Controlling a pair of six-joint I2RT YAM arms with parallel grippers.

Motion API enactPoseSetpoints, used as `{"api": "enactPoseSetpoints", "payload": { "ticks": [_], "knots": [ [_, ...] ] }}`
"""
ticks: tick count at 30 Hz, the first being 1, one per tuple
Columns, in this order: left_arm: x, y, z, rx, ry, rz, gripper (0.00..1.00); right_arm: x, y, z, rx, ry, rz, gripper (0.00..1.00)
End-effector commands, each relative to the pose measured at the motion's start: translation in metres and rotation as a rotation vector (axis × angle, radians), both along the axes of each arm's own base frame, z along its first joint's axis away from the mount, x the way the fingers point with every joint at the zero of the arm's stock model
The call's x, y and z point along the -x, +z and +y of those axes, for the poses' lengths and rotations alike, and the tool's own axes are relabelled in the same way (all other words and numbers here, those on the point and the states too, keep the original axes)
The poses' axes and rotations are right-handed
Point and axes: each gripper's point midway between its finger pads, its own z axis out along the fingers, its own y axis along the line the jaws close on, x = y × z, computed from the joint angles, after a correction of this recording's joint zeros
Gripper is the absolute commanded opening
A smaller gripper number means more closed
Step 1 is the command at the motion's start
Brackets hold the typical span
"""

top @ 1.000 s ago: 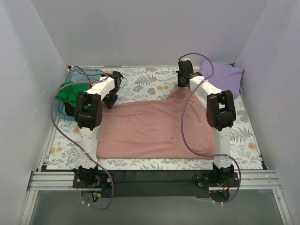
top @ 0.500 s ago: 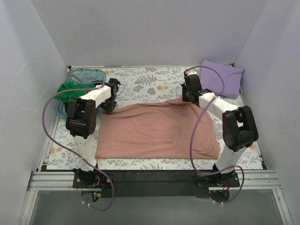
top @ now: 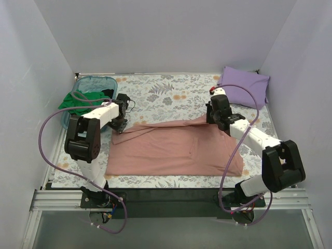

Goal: Fold and stack the t-shirts
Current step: Fold the tshirt

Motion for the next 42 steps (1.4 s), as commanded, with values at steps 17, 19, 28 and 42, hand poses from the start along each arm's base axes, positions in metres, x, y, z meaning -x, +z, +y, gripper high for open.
{"api": "enactPoseSetpoints", "payload": {
  "ticks": [17, 19, 28, 42],
  "knots": [
    [-0.037, 0.089, 0.004, -0.036, -0.033, -0.255, 0.00, 0.021, 0.058, -0.023, -0.013, -0.049, -0.179, 0.01],
    [-0.050, 0.096, 0.004, -0.050, -0.039, -0.271, 0.00, 0.012, 0.065, -0.021, -0.006, -0.057, -0.186, 0.01],
    [-0.062, 0.092, 0.002, -0.064, -0.070, -0.252, 0.00, -0.006, 0.078, -0.016, 0.014, -0.042, -0.205, 0.01],
    [0.011, 0.053, 0.007, -0.005, -0.058, -0.197, 0.00, 0.068, 0.032, -0.016, -0.101, 0.023, -0.092, 0.01]
  ]
}}
